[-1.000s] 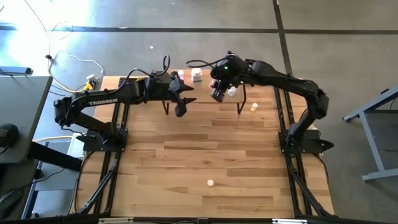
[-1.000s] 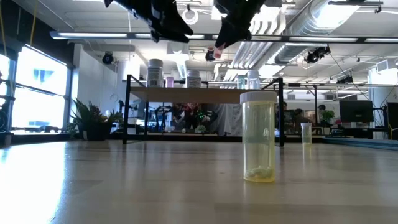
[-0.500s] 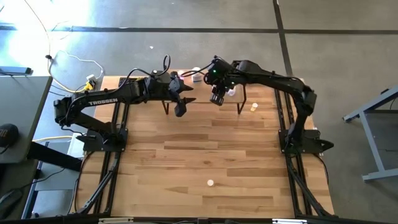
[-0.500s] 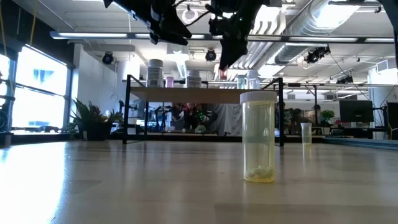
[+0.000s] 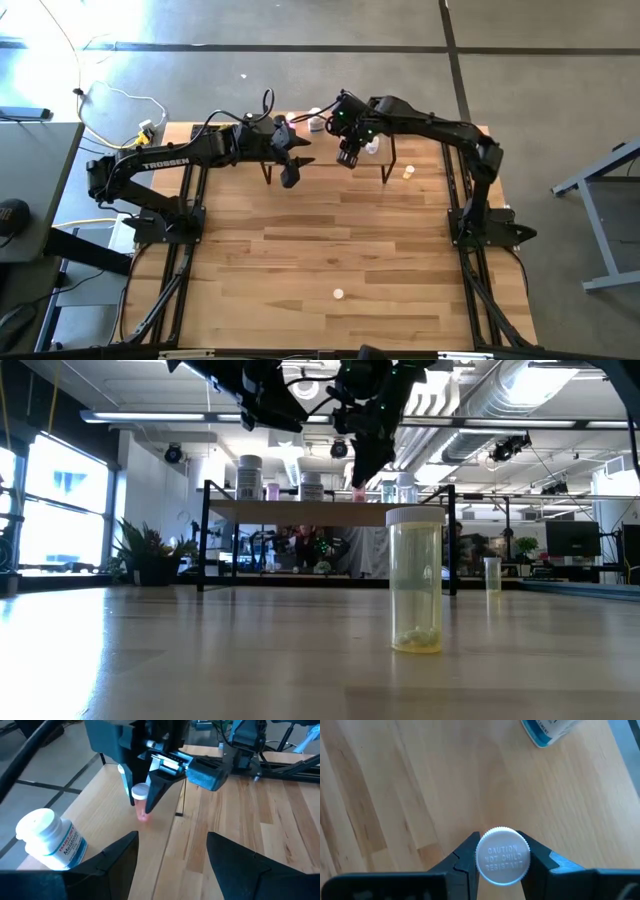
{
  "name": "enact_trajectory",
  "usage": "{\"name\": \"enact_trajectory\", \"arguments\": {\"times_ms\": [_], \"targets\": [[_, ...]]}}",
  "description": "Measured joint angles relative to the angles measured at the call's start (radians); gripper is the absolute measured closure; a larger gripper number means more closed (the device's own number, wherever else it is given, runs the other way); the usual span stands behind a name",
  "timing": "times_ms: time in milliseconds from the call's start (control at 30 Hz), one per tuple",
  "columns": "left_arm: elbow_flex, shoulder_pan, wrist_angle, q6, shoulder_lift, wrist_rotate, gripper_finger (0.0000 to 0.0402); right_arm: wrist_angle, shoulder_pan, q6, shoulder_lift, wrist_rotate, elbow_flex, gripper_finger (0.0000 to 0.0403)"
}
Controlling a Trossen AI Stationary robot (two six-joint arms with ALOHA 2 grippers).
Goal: Pick and place medicine bottles onto shelf by color
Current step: Put the red pill bottle on the shelf, then put the bottom yellow pill bottle on the shelf
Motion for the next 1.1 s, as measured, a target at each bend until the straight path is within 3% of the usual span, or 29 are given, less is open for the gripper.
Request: {"name": "enact_trajectory", "arguments": {"times_ms": [333,700,1100], "targets": [[0.0,-0.003,0.0,-0.006,0.0,0.0,0.0179,-0.009,-0.01,0.002,0.01,-0.01,-0.002,0.0308],[0.0,-0.025,-0.029,-0.01,0.0,0.0,0.0179,0.004,-0.01,0.001,0.009,0.001,-0.002,0.0256],[0.0,-0.035,-0.123,-0.206,-0.001,0.061,0.0179,-0.077,-0.01,0.07,0.009,0.001,0.136,0.0226]]}}
